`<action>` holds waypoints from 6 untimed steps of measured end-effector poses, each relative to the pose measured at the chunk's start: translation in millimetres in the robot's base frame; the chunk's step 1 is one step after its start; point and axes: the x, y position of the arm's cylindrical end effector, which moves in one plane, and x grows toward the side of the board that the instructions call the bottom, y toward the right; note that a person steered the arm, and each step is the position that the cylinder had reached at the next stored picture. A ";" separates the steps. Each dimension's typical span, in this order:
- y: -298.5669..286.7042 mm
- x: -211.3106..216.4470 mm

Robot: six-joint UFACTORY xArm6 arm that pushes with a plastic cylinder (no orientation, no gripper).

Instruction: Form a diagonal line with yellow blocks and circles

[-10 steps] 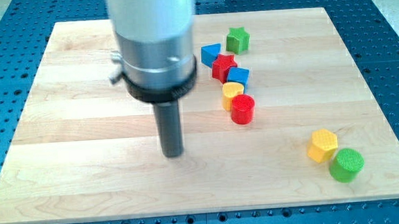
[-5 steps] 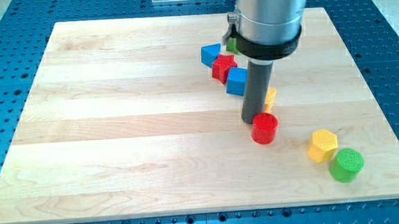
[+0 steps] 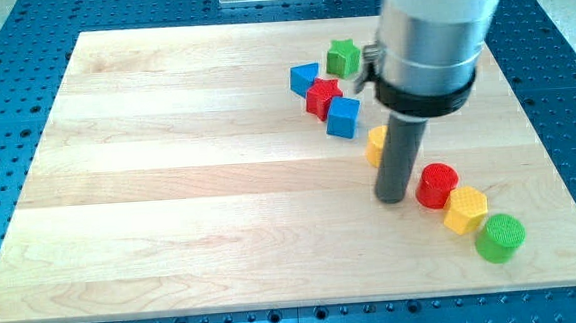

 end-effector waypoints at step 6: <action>-39.2 -69.6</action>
